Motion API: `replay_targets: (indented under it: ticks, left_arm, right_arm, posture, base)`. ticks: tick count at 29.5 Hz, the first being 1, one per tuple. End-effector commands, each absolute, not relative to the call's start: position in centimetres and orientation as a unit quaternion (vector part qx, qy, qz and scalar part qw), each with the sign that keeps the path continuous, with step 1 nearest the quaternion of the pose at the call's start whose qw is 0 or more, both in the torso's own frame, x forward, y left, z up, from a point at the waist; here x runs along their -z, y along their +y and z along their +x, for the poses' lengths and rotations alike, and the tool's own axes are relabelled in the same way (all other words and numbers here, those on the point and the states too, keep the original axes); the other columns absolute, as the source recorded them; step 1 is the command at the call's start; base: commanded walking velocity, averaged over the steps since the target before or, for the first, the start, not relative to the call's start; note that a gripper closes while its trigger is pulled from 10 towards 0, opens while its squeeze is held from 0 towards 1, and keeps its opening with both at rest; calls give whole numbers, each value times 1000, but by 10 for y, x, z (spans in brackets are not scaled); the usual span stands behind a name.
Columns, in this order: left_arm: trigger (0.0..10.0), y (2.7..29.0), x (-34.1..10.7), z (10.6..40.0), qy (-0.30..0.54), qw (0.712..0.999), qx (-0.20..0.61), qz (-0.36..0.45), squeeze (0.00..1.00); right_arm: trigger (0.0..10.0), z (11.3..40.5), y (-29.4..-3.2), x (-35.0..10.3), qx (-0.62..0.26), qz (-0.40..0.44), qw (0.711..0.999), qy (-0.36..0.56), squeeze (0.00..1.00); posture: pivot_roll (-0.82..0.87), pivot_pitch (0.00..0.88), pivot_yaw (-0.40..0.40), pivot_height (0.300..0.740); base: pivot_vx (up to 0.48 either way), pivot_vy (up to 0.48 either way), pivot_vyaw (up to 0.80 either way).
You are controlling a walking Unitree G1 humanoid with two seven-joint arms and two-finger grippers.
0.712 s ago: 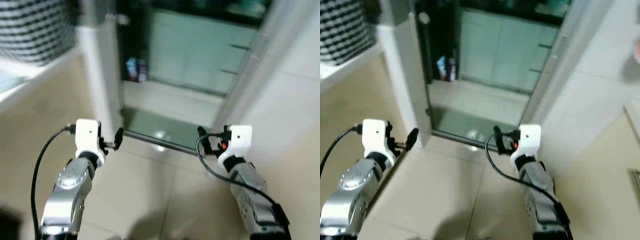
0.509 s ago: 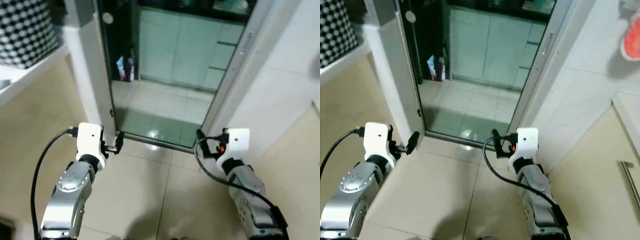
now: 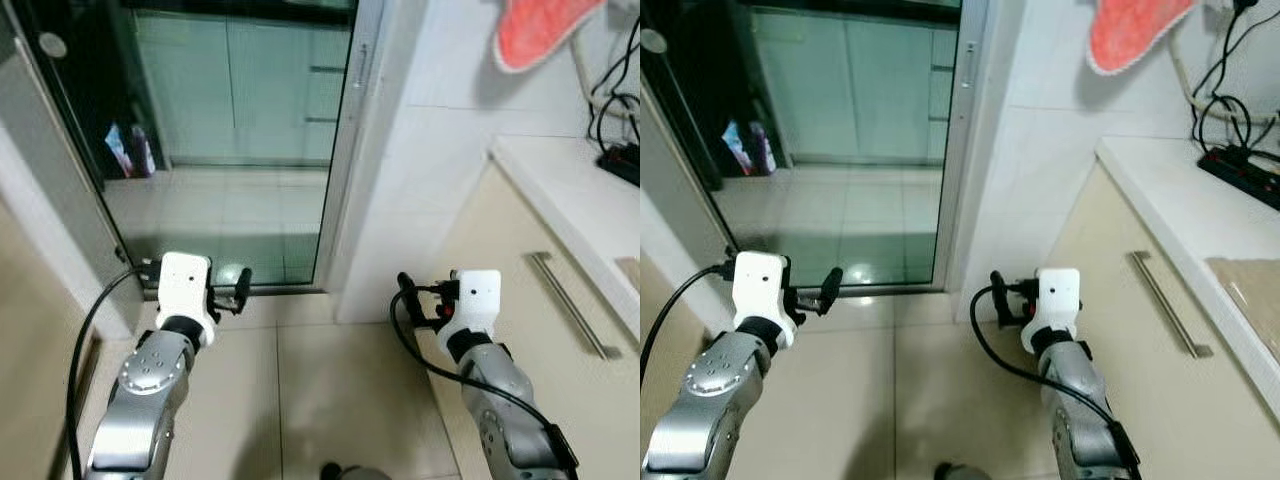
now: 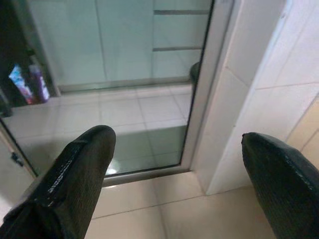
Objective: Kitchen organization
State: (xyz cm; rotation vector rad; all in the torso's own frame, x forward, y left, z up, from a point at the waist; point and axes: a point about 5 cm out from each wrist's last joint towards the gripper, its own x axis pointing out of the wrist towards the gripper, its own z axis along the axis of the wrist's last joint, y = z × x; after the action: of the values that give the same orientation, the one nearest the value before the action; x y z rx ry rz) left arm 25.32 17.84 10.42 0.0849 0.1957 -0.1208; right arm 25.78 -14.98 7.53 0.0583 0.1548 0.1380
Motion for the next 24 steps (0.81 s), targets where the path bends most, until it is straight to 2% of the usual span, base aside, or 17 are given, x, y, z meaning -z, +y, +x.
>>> replay_targets:
  ticks: [1,5,9,14,16,22,24]
  left_arm:
    - [10000,180,-105,252,94,993,59,45,0]
    - [10000,179,-106,255,92,993,62,51,0]
    - [10000,181,-109,260,83,993,66,45,0]
    - [10000,179,-110,261,82,993,80,38,0]
    - [10000,177,-109,261,81,993,82,39,0]
    - [10000,177,-114,260,49,994,76,53,0]
    - [10000,177,-114,261,51,994,77,53,0]
  right_arm:
    - [10000,261,-148,-76,-74,25,994,76,0]
    - [10000,261,-150,-77,-69,24,995,73,0]
    - [10000,260,-151,-78,-60,26,995,71,0]
    - [10000,260,-153,-80,-53,26,996,66,0]
    - [10000,260,-154,-79,-53,24,996,66,0]
    - [10000,261,-153,-79,-52,19,996,69,0]
    - [10000,261,-154,-79,-45,20,996,70,0]
  posture:
    - [-12,0,-58,740]
    - [-21,0,-47,740]
    - [-29,0,-39,740]
    - [-37,0,-32,740]
    - [-37,0,-37,740]
    - [-30,0,-54,740]
    - [-33,0,-49,740]
  base:
    - [0,480,0]
    - [0,460,0]
    - [0,187,-800]
    - [0,-477,-800]
    - [0,-454,0]
    - [0,0,-133]
    - [0,0,-800]
